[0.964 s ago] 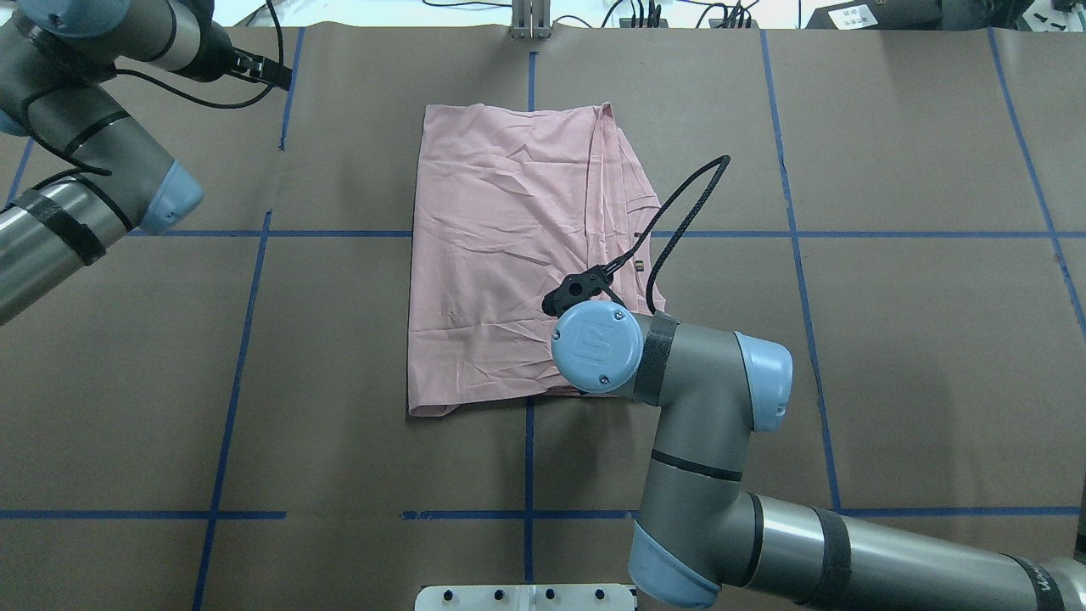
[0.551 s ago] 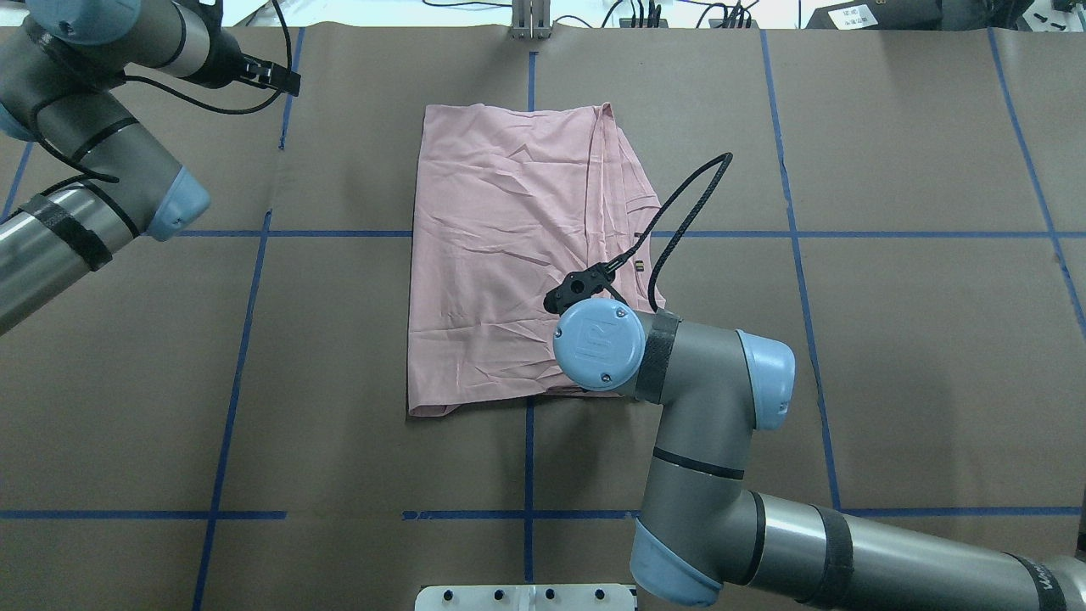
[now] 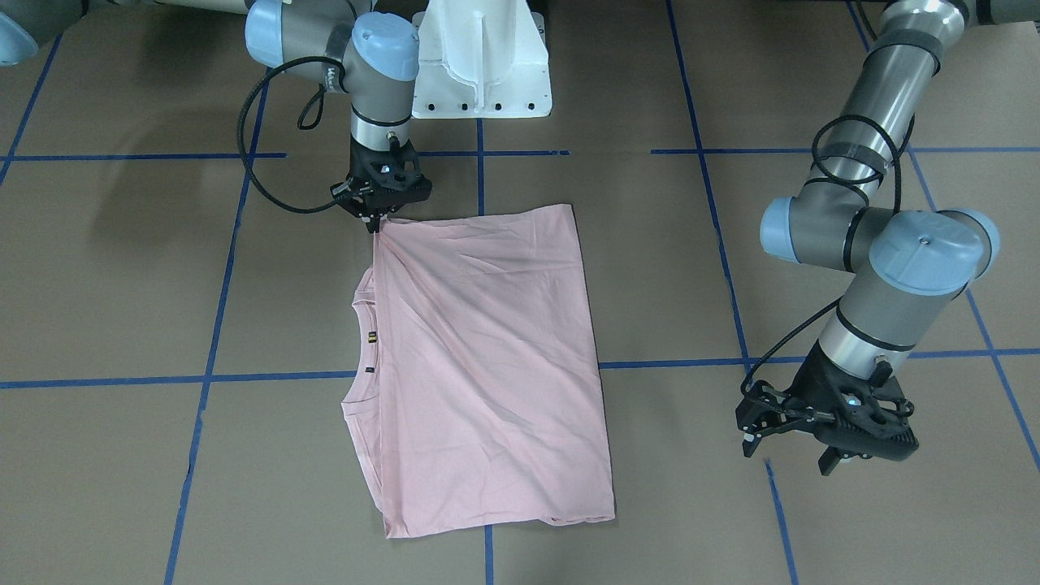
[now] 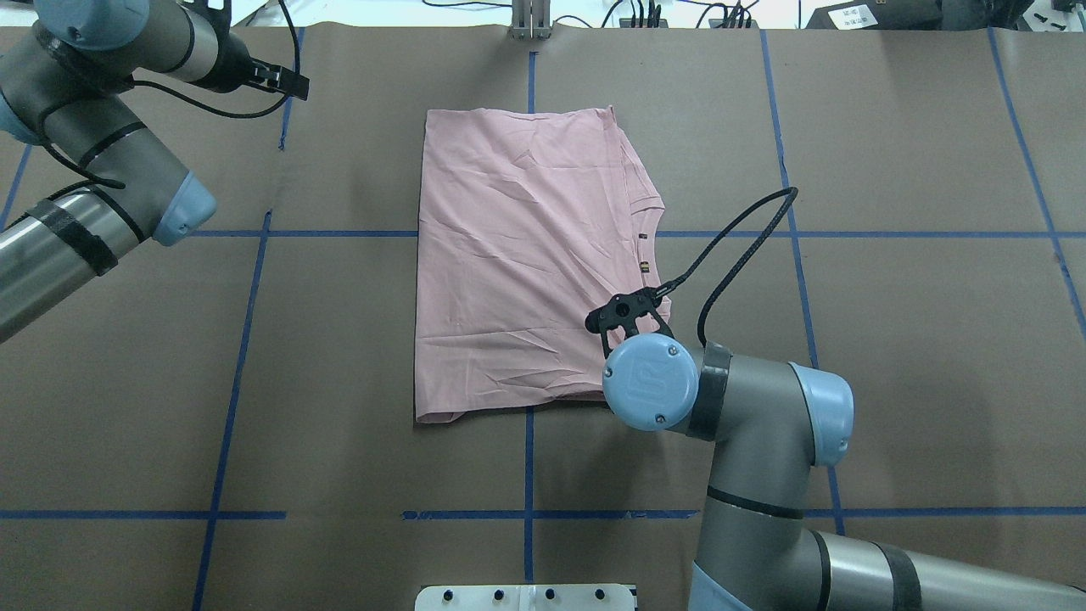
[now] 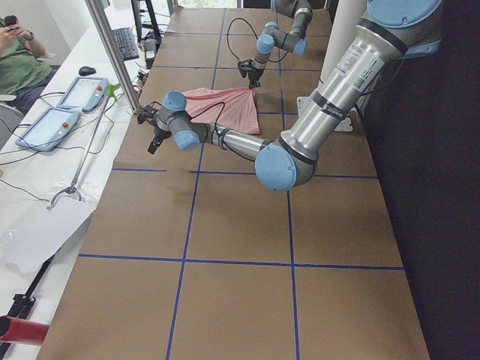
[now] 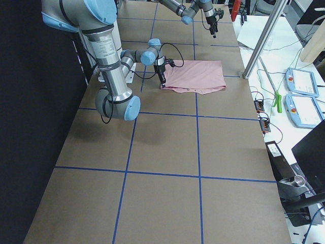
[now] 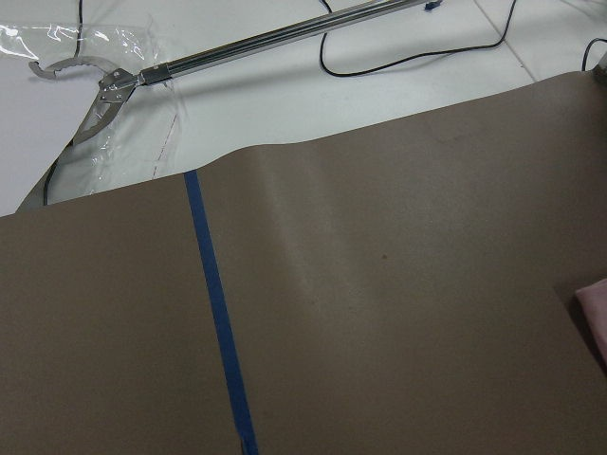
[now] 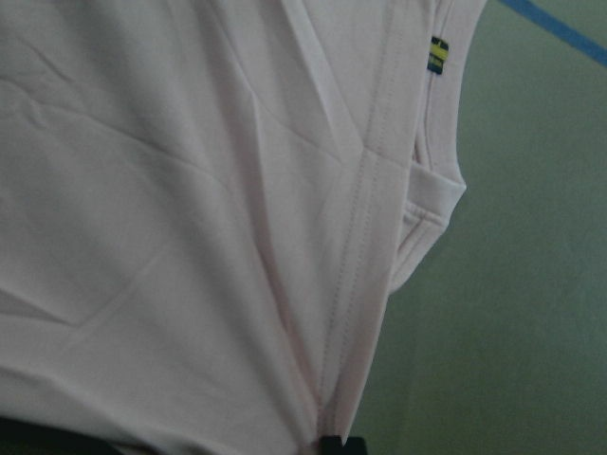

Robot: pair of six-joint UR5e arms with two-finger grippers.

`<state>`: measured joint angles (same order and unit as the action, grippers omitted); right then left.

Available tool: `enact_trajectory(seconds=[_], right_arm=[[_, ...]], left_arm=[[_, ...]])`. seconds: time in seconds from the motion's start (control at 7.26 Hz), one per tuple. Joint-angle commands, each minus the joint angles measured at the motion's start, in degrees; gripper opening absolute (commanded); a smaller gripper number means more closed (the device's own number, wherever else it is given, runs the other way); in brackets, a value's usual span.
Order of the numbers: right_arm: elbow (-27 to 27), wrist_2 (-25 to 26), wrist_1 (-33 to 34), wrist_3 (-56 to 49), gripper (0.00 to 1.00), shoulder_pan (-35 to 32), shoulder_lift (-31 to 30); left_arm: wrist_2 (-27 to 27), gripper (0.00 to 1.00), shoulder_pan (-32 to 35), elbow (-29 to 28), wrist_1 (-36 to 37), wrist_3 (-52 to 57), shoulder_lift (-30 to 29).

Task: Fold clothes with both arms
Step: 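Lower both grippers to the shirt's edges nearest the robot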

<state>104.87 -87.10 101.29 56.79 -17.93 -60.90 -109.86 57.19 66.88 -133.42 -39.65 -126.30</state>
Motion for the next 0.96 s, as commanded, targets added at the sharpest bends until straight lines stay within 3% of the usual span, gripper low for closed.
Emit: enact_trajectory(seconds=[0.0, 0.28, 0.41, 0.83], right_arm=[[1.0, 1.1, -0.3, 2.8, 1.00, 0.9, 0.2], [5.1, -3.3, -0.7, 1.5, 1.00, -5.2, 0.0], [7.5, -8.1, -5.6, 1.7, 1.00, -8.1, -1.5], [8.7, -9.7, -30.2, 21.4, 0.99, -9.6, -9.8]], left_arm=[[0.0, 1.00, -0.1, 0.5, 0.0, -0.3, 0.0], [-1.1, 1.00, -0.3, 2.7, 0.8, -0.9, 0.4], [-4.9, 1.00, -0.7, 6.4, 0.8, -6.1, 2.6], [-2.9, 1.00, -11.0, 26.1, 0.9, -25.9, 12.3]])
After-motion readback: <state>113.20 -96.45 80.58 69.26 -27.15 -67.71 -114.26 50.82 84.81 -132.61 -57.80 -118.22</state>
